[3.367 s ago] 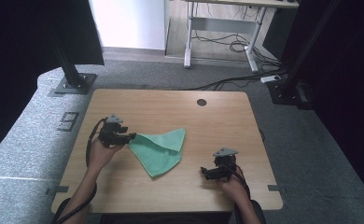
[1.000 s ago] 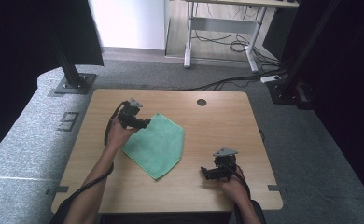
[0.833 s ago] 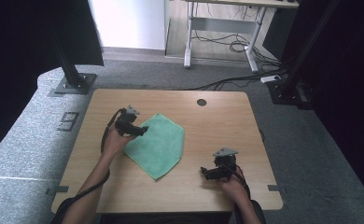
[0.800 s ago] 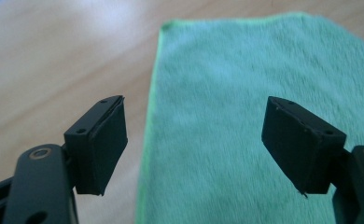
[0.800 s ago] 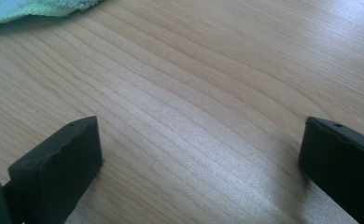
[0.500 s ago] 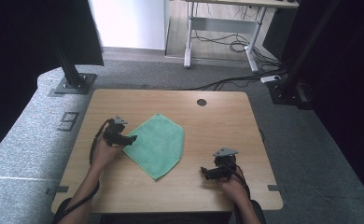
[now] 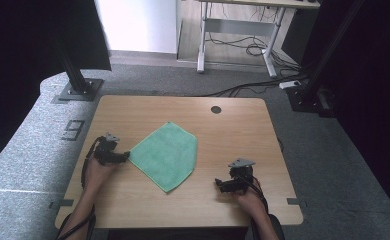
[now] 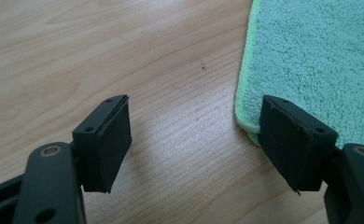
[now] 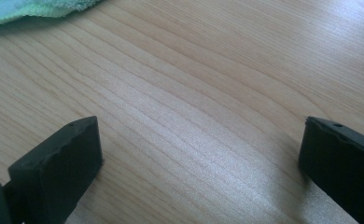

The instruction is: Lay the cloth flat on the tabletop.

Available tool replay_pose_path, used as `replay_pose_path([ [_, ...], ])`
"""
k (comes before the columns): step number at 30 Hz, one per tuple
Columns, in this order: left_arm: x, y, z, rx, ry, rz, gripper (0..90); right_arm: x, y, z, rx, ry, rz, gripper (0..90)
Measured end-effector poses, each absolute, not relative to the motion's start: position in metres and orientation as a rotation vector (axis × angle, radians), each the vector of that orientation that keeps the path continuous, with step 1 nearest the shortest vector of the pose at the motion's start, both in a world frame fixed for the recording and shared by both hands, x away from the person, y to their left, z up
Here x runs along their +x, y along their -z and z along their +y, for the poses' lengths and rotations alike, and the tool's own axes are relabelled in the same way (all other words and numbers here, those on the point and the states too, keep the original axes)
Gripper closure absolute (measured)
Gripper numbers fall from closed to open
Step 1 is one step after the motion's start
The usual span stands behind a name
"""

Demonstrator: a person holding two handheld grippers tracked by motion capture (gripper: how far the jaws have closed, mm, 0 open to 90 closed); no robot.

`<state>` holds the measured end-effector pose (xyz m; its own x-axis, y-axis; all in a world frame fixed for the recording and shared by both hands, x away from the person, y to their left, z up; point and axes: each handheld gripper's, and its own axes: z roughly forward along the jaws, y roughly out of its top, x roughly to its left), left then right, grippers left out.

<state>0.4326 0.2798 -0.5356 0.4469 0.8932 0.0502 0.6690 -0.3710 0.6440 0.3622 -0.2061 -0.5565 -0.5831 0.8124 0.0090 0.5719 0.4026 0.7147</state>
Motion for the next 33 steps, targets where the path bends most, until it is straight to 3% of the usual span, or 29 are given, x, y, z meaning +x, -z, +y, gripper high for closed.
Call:
replay_pose_path([
  [17, 0.437, 0.544, 0.289, 2.04, -0.524, 1.357, 23.5, 0.362, 0.555, -0.206, 1.184, -0.976, 2.349, 0.3],
  [33, 0.42, 0.545, 0.287, 2.037, -0.528, 1.345, 23.2, 0.39, 0.531, -0.174, 1.163, -1.06, 2.397, 14.6],
])
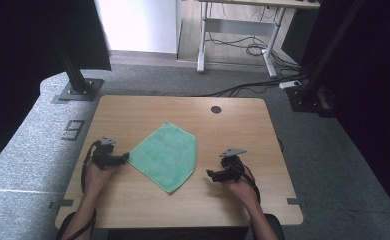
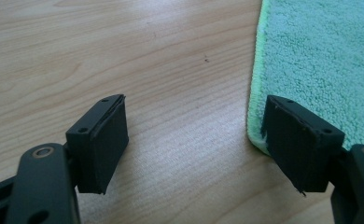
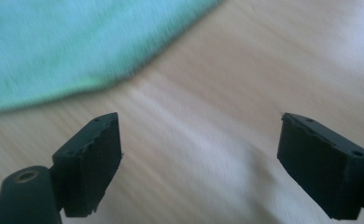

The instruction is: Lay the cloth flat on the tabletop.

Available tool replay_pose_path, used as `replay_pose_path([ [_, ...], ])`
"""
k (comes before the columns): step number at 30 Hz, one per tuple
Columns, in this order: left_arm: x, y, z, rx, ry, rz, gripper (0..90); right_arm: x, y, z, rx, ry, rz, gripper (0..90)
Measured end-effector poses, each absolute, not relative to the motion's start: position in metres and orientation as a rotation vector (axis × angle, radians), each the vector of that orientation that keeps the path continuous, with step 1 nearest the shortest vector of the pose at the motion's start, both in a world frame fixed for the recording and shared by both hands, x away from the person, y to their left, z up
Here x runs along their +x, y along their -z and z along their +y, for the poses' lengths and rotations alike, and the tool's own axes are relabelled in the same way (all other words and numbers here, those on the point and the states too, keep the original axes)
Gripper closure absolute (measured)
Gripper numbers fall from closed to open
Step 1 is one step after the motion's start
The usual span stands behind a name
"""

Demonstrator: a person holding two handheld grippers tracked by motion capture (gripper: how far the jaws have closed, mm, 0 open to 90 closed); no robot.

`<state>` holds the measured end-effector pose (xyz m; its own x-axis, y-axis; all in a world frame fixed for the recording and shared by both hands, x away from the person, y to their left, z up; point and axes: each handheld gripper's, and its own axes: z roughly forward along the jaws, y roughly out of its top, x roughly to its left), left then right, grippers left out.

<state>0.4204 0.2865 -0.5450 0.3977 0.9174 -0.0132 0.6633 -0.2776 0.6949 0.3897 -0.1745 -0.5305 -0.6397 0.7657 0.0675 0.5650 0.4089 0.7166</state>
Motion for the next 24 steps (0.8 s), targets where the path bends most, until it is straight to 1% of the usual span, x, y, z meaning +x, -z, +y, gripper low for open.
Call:
replay_pose_path([
  [2, 0.419, 0.545, 0.286, 2.035, -0.526, 1.342, 23.1, 0.398, 0.526, -0.167, 1.147, -1.073, 2.402, 18.2],
  [3, 0.419, 0.545, 0.286, 2.036, -0.525, 1.34, 22.9, 0.406, 0.523, -0.16, 1.138, -1.078, 2.403, 21.8],
  [4, 0.419, 0.545, 0.286, 2.038, -0.523, 1.338, 22.9, 0.406, 0.523, -0.16, 1.138, -1.078, 2.403, 21.8],
  [8, 0.419, 0.545, 0.286, 2.046, -0.521, 1.331, 22.4, 0.425, 0.519, -0.14, 1.101, -1.041, 2.435, 27.8],
  [15, 0.418, 0.545, 0.286, 2.05, -0.517, 1.322, 22.3, 0.448, 0.517, -0.11, 1.082, -1.016, 2.44, 43.3],
  [18, 0.419, 0.545, 0.286, 2.052, -0.517, 1.319, 22.3, 0.455, 0.52, -0.106, 1.103, -0.997, 2.443, 49.7],
  [22, 0.419, 0.545, 0.286, 2.052, -0.516, 1.314, 22.1, 0.462, 0.531, -0.104, 1.152, -0.996, 2.464, 53.7],
  [24, 0.419, 0.546, 0.286, 2.051, -0.515, 1.313, 21.9, 0.463, 0.537, -0.102, 1.161, -0.981, 2.47, 57.4],
])
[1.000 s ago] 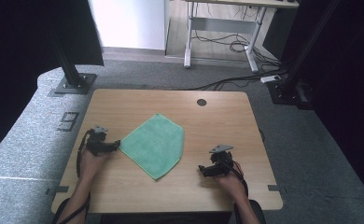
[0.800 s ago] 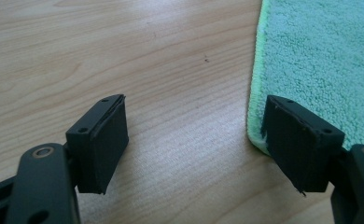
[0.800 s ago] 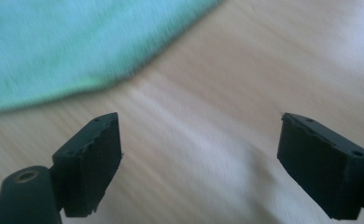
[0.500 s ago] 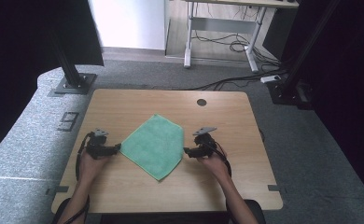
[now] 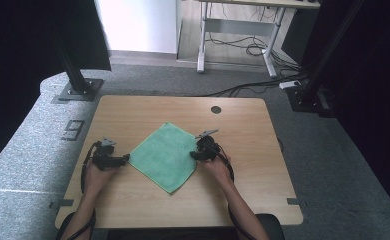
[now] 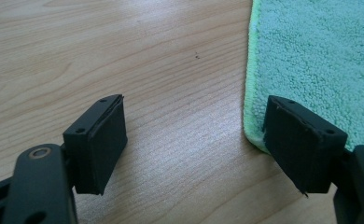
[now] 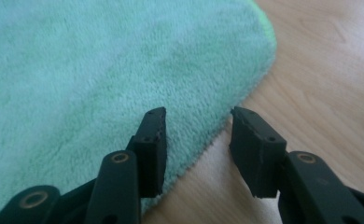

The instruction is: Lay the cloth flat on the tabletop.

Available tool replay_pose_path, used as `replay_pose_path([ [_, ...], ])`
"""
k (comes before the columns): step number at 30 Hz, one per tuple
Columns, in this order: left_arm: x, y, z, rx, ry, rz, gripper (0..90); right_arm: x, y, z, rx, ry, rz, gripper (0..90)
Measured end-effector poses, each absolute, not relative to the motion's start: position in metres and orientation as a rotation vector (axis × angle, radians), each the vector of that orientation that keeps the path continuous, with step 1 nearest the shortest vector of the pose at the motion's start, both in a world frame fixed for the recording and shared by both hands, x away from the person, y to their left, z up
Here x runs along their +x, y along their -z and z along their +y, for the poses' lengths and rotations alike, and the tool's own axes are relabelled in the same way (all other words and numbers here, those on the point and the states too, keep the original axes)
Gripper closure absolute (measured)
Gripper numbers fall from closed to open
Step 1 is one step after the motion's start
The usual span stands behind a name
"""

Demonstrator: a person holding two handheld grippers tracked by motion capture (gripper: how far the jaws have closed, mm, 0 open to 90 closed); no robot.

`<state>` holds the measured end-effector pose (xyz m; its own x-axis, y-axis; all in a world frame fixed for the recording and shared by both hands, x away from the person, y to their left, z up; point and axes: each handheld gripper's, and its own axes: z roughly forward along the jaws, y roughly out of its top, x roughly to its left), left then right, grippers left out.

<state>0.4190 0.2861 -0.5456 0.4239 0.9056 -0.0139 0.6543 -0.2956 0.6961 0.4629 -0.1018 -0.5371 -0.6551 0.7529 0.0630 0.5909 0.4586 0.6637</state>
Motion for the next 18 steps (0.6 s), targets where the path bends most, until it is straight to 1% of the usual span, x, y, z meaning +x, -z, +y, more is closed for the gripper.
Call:
replay_pose_path([
  [1, 0.419, 0.546, 0.286, 2.051, -0.515, 1.313, 21.7, 0.463, 0.538, -0.102, 1.18, -1.002, 2.461, 62.4],
  [2, 0.419, 0.546, 0.286, 2.051, -0.515, 1.312, 21.5, 0.463, 0.537, -0.101, 1.188, -1.017, 2.471, 69.6],
  [5, 0.419, 0.546, 0.286, 2.05, -0.516, 1.311, 21.4, 0.46, 0.537, -0.097, 1.167, -1.023, 2.491, 82.6],
  [9, 0.419, 0.546, 0.285, 2.05, -0.517, 1.311, 21.4, 0.457, 0.532, -0.092, 1.135, -0.971, 2.469, 85.0],
  [13, 0.419, 0.546, 0.285, 2.049, -0.515, 1.311, 21.1, 0.454, 0.515, -0.084, 1.093, -0.982, 2.446, 85.0],
  [18, 0.42, 0.546, 0.285, 2.05, -0.515, 1.313, 20.3, 0.447, 0.496, -0.057, 0.994, -0.999, 2.471, 84.8],
])
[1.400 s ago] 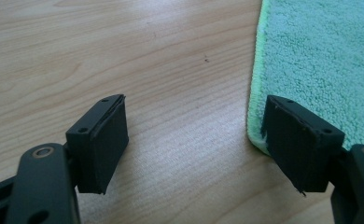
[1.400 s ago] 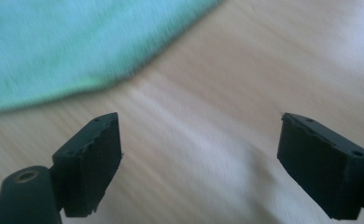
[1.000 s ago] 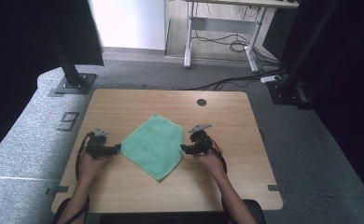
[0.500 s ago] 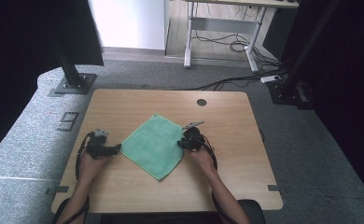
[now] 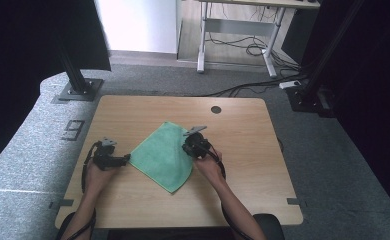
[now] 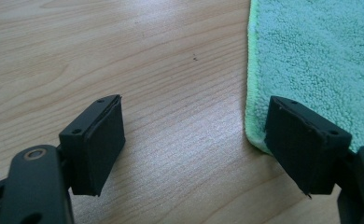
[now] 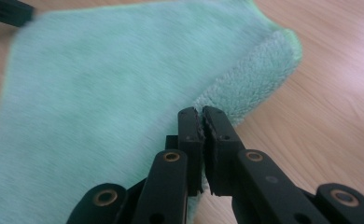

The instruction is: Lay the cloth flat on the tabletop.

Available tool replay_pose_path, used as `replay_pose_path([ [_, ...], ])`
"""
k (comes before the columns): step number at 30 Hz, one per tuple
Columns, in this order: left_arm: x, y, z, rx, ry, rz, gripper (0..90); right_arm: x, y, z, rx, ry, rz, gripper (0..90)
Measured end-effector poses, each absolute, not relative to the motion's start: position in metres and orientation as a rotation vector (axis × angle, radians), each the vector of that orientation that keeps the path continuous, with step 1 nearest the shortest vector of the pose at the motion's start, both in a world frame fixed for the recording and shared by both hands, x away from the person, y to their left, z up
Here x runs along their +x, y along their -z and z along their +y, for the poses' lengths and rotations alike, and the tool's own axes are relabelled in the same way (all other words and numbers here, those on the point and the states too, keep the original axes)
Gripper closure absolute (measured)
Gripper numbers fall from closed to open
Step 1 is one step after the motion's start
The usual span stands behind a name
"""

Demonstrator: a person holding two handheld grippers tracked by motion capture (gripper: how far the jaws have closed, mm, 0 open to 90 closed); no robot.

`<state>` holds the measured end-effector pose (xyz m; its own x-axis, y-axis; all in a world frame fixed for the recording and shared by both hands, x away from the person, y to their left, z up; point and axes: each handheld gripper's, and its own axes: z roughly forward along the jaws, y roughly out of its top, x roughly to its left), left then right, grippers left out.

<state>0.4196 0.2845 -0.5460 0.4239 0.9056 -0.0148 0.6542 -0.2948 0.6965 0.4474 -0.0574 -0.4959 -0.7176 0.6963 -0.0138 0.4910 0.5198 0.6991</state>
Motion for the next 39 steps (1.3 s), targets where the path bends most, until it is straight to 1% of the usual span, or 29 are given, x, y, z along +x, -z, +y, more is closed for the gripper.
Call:
replay_pose_path([
  [6, 0.42, 0.546, 0.285, 2.053, -0.513, 1.311, 20.3, 0.445, 0.497, -0.019, 0.911, -0.998, 2.536, 84.8],
  [7, 0.42, 0.546, 0.285, 2.053, -0.512, 1.311, 20.2, 0.446, 0.501, -0.007, 0.889, -0.99, 2.558, 84.8],
  [9, 0.42, 0.546, 0.285, 2.055, -0.512, 1.309, 20.2, 0.446, 0.503, -0.003, 0.885, -0.989, 2.565, 84.9],
  [16, 0.42, 0.546, 0.285, 2.057, -0.51, 1.307, 20.1, 0.443, 0.526, 0.03, 0.825, -0.984, 2.654, 83.7],
  [18, 0.42, 0.546, 0.285, 2.057, -0.51, 1.306, 20.2, 0.443, 0.527, 0.033, 0.819, -0.992, 2.661, 79.1],
  [22, 0.421, 0.546, 0.285, 2.057, -0.509, 1.305, 20.1, 0.447, 0.512, 0.029, 0.817, -1.082, 2.638, 61.9],
  [23, 0.421, 0.546, 0.285, 2.061, -0.511, 1.303, 20.1, 0.448, 0.507, 0.027, 0.82, -1.097, 2.626, 59.5],
  [25, 0.421, 0.546, 0.285, 2.059, -0.51, 1.305, 20.1, 0.451, 0.498, 0.022, 0.832, -1.11, 2.591, 57.9],
  [28, 0.421, 0.546, 0.285, 2.059, -0.51, 1.305, 20.1, 0.456, 0.489, 0.015, 0.849, -1.091, 2.56, 57.7],
  [30, 0.42, 0.546, 0.285, 2.056, -0.511, 1.306, 20.1, 0.46, 0.49, 0.011, 0.864, -1.062, 2.552, 59.5],
  [37, 0.421, 0.546, 0.285, 2.057, -0.511, 1.304, 19.8, 0.472, 0.514, 0.007, 0.897, -0.995, 2.569, 62.1],
  [38, 0.421, 0.546, 0.285, 2.054, -0.51, 1.304, 19.8, 0.473, 0.519, 0.008, 0.902, -0.986, 2.574, 62.8],
  [39, 0.421, 0.546, 0.285, 2.054, -0.51, 1.304, 19.8, 0.474, 0.522, 0.009, 0.9, -0.981, 2.576, 65.6],
])
